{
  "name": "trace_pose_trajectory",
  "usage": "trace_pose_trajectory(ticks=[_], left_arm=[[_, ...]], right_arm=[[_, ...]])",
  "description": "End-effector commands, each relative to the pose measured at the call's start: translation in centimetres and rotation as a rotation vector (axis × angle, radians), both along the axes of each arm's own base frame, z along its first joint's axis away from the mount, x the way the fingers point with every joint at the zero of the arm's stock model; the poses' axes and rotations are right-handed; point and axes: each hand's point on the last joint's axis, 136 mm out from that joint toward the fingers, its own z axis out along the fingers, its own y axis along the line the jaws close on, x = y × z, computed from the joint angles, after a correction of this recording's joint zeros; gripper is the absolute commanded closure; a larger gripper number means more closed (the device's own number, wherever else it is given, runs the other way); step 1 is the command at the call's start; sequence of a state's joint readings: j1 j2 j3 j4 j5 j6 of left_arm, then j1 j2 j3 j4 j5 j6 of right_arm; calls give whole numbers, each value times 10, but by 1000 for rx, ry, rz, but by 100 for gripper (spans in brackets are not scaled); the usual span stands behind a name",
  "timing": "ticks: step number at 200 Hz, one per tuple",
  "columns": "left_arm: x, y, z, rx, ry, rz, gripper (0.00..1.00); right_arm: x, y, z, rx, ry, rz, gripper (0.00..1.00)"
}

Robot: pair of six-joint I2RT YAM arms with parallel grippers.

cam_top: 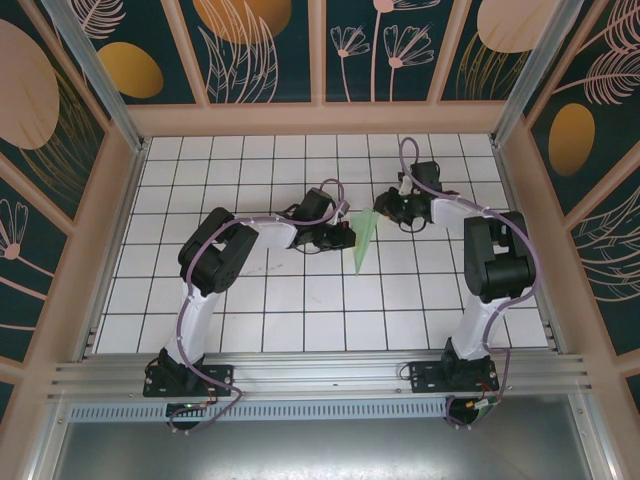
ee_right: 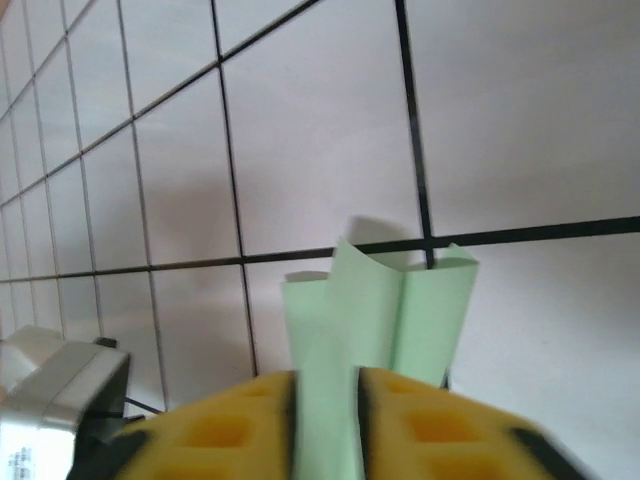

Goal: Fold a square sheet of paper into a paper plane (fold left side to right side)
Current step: Fold the wing for the fifth time at the center of the table.

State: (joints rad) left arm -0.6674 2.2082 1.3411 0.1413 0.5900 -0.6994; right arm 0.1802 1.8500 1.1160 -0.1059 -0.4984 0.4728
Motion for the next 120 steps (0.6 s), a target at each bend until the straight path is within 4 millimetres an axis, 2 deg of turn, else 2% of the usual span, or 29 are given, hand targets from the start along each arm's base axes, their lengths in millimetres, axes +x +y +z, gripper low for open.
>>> trace_pose_trajectory(ticks=[1,32,85,120], left_arm=[[3,6,-2,27,-20,18,99],[4,6,0,30,-26,19,100],[6,3,6,33,-38,10,100],[9,4,15,46,-66,8,100]], right_arm=[[-8,-4,-15,1,48,-2,99],[-5,-4,-33,-26,102,2,100],[1,3,-50,-18,131,20,100],[-1,1,-62,-57,170,20,100]])
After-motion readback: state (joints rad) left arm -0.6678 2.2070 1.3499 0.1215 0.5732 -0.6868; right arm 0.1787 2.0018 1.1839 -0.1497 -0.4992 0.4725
